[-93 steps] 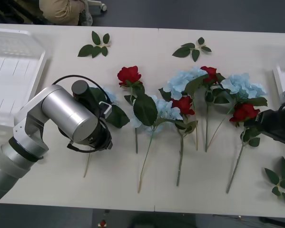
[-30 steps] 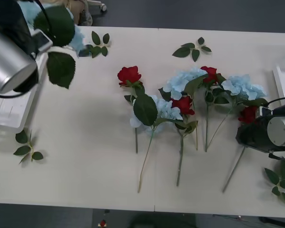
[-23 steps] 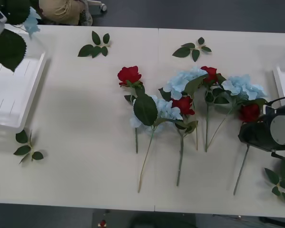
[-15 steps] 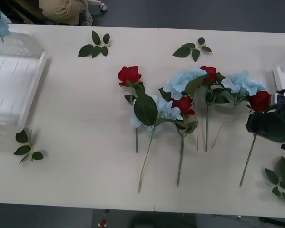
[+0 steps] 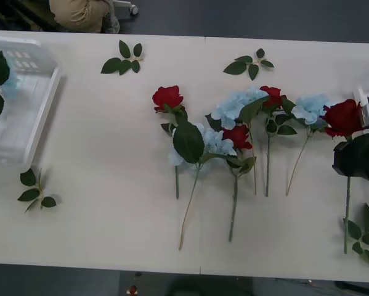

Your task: Put the red flowers into the right box and the blue flowers into the left box

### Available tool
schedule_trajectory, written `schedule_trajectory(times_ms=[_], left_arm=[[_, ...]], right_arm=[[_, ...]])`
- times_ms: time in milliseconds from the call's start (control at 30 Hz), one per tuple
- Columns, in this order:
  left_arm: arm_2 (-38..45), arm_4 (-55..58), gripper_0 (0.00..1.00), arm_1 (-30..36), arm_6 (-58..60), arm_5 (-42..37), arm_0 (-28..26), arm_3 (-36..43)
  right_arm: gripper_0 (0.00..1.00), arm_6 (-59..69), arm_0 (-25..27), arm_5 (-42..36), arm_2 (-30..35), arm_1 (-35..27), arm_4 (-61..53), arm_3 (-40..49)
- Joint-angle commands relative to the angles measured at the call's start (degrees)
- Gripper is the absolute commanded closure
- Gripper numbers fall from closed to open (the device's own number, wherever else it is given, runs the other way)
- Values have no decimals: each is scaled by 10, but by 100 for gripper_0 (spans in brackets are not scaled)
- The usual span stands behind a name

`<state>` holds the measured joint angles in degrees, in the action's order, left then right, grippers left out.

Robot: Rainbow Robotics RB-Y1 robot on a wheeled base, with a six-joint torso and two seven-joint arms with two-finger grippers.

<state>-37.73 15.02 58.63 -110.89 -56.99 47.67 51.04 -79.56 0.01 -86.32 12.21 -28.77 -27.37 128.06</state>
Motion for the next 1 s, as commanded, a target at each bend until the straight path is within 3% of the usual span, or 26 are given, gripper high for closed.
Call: schedule_trajectory(times_ms=[33,300,667,833,1000], left_arm=[[17,-3,20,12,1,2,12,7],[27,55,10,14,-7,-7,12,25],[99,391,8,20,-71,-172,12,200],[155,498,9,-14,-68,-189,12,243],[166,523,9,-77,-64,-167,11,243]], right_arm=[[100,-2,-36,1,33,-23,8,19],[100,-4,-99,18,39,-81,19,-62],[100,-42,-229,121,34,-163,-1,-317],[100,-113,-280,161,33,-191,-1,-435],[100,-191,-312,213,24,-210,26,-528]])
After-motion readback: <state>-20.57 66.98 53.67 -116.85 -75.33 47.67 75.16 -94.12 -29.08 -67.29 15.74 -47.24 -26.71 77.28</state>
